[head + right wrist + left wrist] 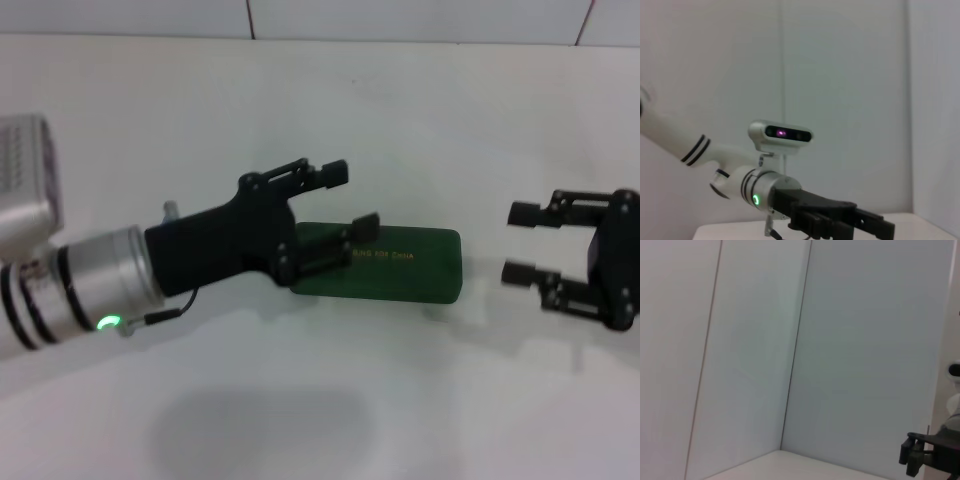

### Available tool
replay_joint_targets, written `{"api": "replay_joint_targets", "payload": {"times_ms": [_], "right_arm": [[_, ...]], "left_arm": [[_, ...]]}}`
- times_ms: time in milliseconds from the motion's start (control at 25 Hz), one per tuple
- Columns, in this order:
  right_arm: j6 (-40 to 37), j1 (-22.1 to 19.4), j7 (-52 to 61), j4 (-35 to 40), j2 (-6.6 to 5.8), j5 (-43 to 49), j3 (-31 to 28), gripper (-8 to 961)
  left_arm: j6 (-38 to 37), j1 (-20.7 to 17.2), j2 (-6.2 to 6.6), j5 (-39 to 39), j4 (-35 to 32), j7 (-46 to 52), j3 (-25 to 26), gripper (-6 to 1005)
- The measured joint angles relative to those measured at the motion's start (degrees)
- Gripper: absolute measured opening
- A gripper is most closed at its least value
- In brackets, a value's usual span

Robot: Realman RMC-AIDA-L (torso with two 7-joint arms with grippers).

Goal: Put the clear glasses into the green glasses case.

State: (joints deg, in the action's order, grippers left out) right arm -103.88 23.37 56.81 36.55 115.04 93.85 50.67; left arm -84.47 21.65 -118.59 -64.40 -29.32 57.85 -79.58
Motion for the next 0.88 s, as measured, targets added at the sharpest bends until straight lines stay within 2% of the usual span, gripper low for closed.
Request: {"api": "replay_joint_targets", "payload": {"times_ms": [120,240,320,480,680,880], "right_arm": [[-0.93,-0.12,-4.2,-1.77,0.14,-0.07,-0.42,463],[-1.07,-0.14,-5.08,-2.26,-0.02,-0.24,-0.72,567],[-0.91,-0.15,-5.22,-2.27,-0.06,-0.19,-0.74,647],[-0.68,-0.05,-5.33,-2.05,0.04,0.07,-0.75,806],[-0.61,0.37,-5.35,-2.29,0.09,-0.07,-0.75,886],[-0.49,0.43,-5.38,-2.27,0.05,-0.05,-0.75,886]], "left_arm": [[-0.68,-2.03,-0.29,0.0,0.12,-2.31,0.12,686],[-1.22,-3.57,-0.58,0.46,-0.07,-3.76,0.19,750],[-1.37,-3.79,-0.61,0.54,0.1,-4.03,0.21,792],[-1.42,-3.88,-0.82,0.3,0.39,-4.9,0.24,787],[-1.46,-3.96,-0.88,0.22,0.46,-5.97,0.28,784],[-1.49,-4.08,-0.85,0.22,0.33,-7.13,0.31,784]]}}
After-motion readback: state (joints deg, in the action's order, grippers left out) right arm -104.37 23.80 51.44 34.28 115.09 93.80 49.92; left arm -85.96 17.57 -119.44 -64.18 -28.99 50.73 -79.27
